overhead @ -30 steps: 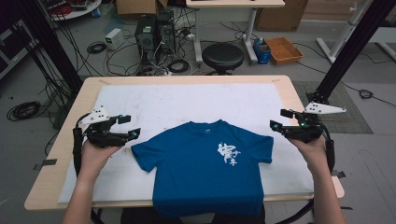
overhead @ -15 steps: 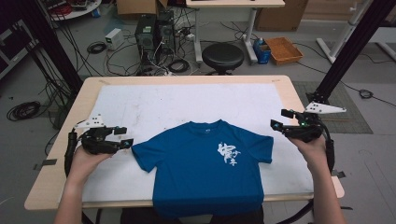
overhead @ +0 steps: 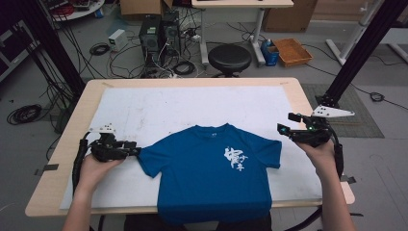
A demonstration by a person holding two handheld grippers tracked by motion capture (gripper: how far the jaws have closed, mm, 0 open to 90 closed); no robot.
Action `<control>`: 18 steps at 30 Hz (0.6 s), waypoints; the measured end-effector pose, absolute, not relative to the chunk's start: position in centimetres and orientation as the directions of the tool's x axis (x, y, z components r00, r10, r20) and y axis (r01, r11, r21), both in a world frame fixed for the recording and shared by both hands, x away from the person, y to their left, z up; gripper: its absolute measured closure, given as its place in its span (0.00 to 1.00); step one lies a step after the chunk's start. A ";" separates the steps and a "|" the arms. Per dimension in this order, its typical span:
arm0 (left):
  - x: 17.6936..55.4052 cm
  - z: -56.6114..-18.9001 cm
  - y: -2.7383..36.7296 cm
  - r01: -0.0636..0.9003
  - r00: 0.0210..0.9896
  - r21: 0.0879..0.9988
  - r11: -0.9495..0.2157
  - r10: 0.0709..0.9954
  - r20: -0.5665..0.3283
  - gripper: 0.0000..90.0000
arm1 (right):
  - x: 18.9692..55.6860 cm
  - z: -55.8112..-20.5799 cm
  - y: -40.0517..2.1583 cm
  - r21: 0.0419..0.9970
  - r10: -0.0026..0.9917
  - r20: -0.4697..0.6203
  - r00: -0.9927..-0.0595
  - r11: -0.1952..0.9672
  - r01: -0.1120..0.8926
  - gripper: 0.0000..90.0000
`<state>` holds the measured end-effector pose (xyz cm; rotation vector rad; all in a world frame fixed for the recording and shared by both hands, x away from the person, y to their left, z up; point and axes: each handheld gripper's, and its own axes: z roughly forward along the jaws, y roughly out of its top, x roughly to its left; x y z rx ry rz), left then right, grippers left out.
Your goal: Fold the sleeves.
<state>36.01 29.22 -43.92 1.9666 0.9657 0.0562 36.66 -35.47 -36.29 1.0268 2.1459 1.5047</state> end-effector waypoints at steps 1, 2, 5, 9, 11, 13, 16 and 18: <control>36.1 -44.1 29.2 0.617 0.686 0.737 -0.276 0.648 -0.331 0.63 | 36.7 -36.3 -35.4 0.910 0.714 0.130 -0.688 0.189 0.369 0.26; 36.2 -44.2 29.2 0.624 0.681 0.729 -0.282 0.654 -0.330 0.63 | 36.7 -36.3 -35.4 0.910 0.714 0.130 -0.688 0.189 0.369 0.26; 36.3 -44.4 29.1 0.644 0.669 0.712 -0.281 0.659 -0.345 0.78 | 36.6 -36.2 -35.3 0.909 0.713 0.125 -0.690 0.196 0.367 0.27; 35.6 -43.5 28.9 0.626 0.683 0.735 -0.262 0.639 -0.354 0.97 | 36.5 -36.2 -35.1 0.910 0.711 0.117 -0.694 0.203 0.361 0.27; 35.5 -43.3 28.8 0.631 0.679 0.735 -0.248 0.635 -0.369 0.98 | 36.5 -36.1 -35.0 0.911 0.710 0.114 -0.695 0.205 0.359 0.27; 35.5 -42.9 28.6 0.655 0.662 0.722 -0.224 0.631 -0.405 0.98 | 36.4 -36.0 -35.0 0.913 0.706 0.111 -0.700 0.206 0.352 0.28; 35.4 -41.9 27.4 0.660 0.666 0.729 -0.181 0.591 -0.455 0.98 | 36.4 -35.7 -35.1 0.919 0.707 0.109 -0.699 0.197 0.343 0.28; 35.2 -41.1 26.2 0.645 0.683 0.745 -0.170 0.565 -0.463 0.98 | 36.4 -35.7 -35.2 0.919 0.706 0.110 -0.700 0.195 0.342 0.28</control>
